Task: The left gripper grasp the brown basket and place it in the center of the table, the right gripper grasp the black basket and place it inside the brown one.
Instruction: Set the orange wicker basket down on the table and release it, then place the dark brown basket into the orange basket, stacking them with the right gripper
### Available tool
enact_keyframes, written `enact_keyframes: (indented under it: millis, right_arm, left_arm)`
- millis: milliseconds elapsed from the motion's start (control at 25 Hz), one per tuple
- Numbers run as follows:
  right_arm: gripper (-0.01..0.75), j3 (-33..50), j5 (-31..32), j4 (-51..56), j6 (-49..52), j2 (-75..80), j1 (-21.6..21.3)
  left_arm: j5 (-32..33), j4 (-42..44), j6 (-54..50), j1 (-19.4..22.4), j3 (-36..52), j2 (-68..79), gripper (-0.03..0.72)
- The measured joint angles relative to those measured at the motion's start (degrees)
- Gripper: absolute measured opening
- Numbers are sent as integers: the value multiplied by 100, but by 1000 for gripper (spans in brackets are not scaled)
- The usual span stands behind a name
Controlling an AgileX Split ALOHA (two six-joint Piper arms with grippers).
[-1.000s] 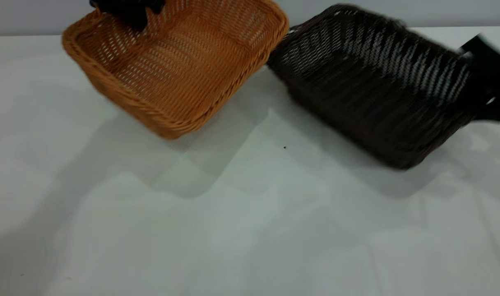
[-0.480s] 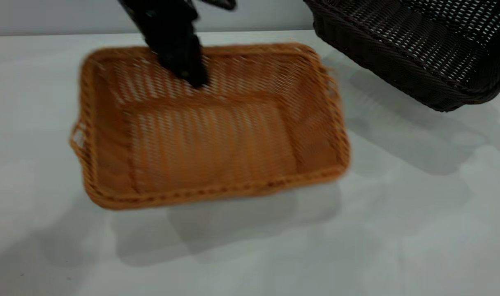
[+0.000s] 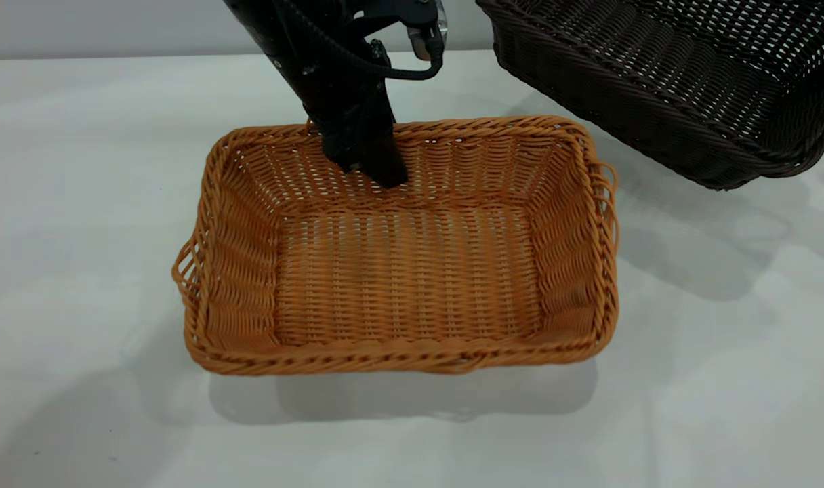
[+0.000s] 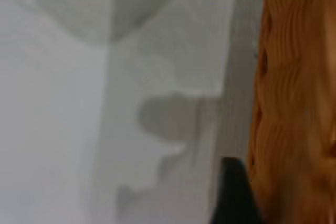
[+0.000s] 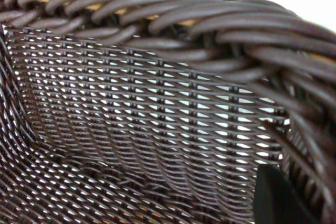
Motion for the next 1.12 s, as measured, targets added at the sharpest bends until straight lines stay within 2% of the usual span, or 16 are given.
enact_keyframes:
  millis: [120,280,440,560,680,840,1000,1120]
  right_arm:
    - [85,0,-6,0,-35,0,0]
    - [85,0,-49,-12,-108,-64,0]
    - [85,0,126,-401,124,-417,21]
    - [85,0,282,-1090,641,-779,220]
    - [85,0,381,-1818,1378,-1063,735]
    - [85,0,394,-2324,2208,-1159,1789]
    - [85,0,30,-2431,2496,-1159,2854]
    - [85,0,-220,-2431,2537,-1078,3403]
  left_arm:
    - [-386,-395,-733,5,-8,-95,517]
    - [-695,-571,-1808,130,-13,-534,547]
    - [-433,-582,-2661,512,-13,-1109,551]
    - [-88,-582,-2922,878,-13,-1437,551]
    - [191,-577,-2974,1163,-13,-1602,551]
    - [257,-572,-2985,1303,-13,-1612,551]
    - [246,-567,-2968,1309,-13,-1612,551]
    - [204,-567,-2952,1309,-13,-1612,551]
